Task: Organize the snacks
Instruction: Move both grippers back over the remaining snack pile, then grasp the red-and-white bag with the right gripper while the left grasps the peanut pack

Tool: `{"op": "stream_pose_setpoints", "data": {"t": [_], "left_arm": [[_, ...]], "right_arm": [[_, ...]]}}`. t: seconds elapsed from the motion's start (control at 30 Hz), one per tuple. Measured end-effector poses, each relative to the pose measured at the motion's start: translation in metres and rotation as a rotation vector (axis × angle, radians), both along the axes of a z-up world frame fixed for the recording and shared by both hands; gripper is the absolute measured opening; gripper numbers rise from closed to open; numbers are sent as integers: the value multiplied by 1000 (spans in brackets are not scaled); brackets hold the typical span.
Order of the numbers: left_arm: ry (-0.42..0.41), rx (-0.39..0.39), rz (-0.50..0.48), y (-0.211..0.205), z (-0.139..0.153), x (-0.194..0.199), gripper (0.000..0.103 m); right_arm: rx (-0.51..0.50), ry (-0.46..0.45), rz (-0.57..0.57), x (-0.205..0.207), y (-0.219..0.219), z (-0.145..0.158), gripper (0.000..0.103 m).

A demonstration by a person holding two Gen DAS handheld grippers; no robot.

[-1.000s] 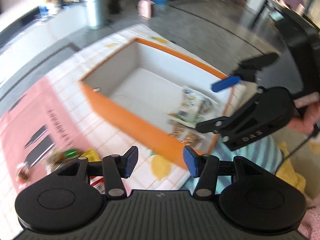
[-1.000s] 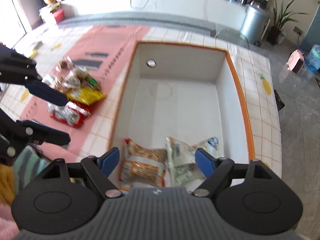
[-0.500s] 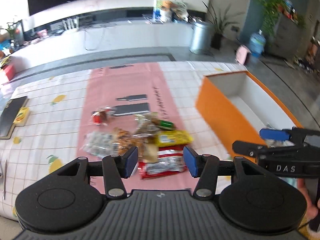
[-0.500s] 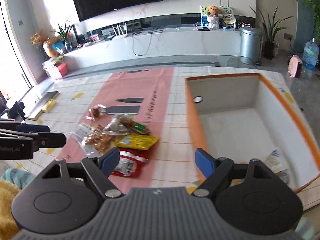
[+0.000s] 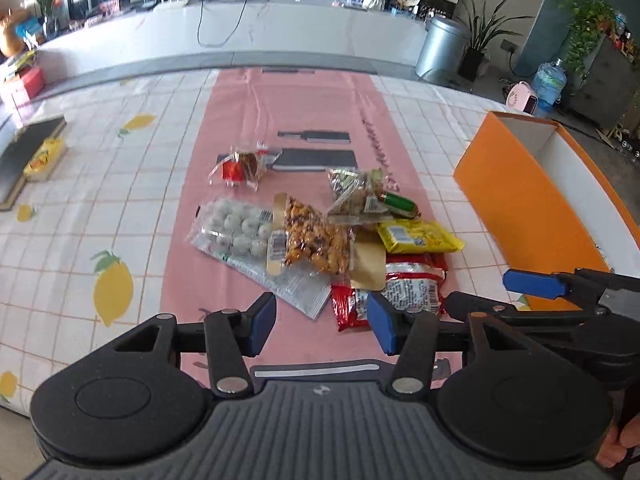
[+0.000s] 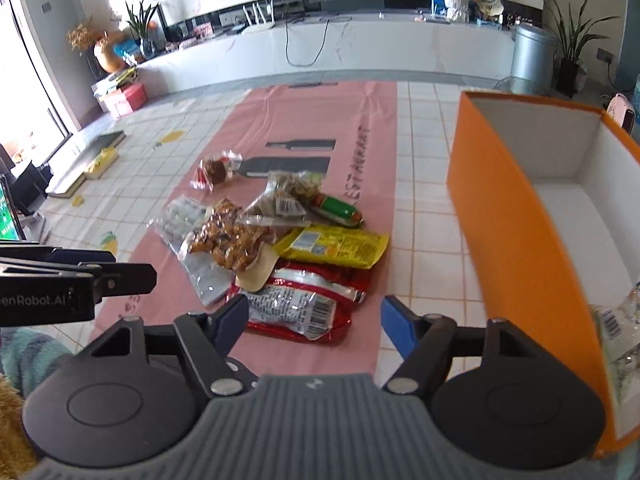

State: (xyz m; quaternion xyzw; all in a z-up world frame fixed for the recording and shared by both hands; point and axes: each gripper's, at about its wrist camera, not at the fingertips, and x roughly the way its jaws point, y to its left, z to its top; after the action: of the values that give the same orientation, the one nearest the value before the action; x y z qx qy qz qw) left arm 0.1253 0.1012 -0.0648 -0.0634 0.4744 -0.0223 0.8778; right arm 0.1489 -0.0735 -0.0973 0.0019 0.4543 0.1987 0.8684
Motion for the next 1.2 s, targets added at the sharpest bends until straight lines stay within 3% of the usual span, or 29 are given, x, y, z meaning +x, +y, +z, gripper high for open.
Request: {"op": "stream_pose_setpoints", "data": {"t": [0.2, 0.3, 0.43, 0.57, 0.73, 0.83, 0.9, 1.0, 1.13, 1.2], "left_arm": [[77, -51, -50, 0, -24, 13, 62], [104, -60, -51, -6, -38, 18, 56], [125, -74, -88, -19, -53, 28, 52], [148, -77, -102, -29, -62, 40, 48], [179, -86, -141, -38, -68, 48, 38], [205, -144, -190, -48, -68, 43, 26], [223, -214, -226, -59, -69, 38, 26], [196, -218, -249, -75, -70, 31, 22], [187, -308, -267, -79, -71, 27, 23], [173, -267, -263, -79, -63, 25, 23]], "right_arm": [[-26, 70, 50, 23, 12, -26, 64], [-45, 73, 24, 33, 9, -35, 58], [-40, 122, 70, 38, 9, -46, 55], [-67, 131, 92, 33, 8, -53, 37], [-20, 146, 85, 37, 3, -57, 22], [-70, 138, 81, 35, 0, -55, 0], [-103, 156, 62, 35, -6, -58, 0], [-87, 180, 12, 35, -22, -61, 0], [-85, 177, -66, 35, -42, -57, 2], [-52, 190, -93, 35, -49, -52, 9]]}}
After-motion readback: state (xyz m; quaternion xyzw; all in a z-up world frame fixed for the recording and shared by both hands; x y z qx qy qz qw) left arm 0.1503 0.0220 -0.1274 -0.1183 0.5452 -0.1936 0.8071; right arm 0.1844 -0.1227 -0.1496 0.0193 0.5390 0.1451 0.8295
